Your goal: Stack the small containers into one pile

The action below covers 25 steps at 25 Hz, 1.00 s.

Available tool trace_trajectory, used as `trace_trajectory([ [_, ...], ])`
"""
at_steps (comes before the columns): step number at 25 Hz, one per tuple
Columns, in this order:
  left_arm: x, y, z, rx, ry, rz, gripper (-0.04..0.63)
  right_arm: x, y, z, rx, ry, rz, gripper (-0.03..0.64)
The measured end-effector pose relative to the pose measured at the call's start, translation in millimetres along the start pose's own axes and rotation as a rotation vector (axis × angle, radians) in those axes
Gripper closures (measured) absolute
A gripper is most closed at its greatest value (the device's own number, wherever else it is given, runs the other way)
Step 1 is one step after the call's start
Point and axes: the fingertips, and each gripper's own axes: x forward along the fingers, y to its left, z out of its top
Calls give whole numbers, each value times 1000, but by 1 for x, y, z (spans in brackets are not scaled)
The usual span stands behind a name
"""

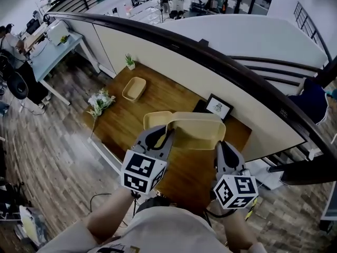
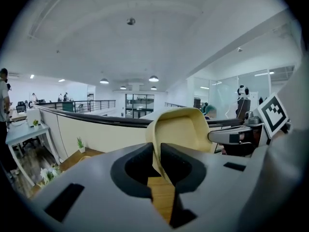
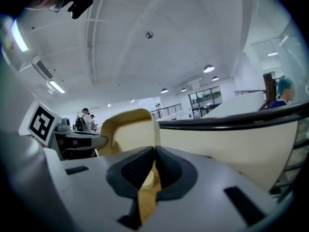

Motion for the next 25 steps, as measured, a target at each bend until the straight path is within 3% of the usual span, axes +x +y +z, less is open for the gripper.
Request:
trace_trajectory([
  [12, -14, 36, -18, -44, 35, 67, 540, 26, 30, 0, -12, 28, 48, 595],
  [17, -5, 87, -37, -182, 90, 74, 538, 81, 47, -17, 78, 125, 111, 595],
  [22, 11, 142, -75, -342, 179, 111, 540, 137, 68, -44, 91, 236, 137, 595],
  [25, 22, 170, -103, -395, 238, 134, 540, 173, 75, -71, 128, 309, 143, 595],
])
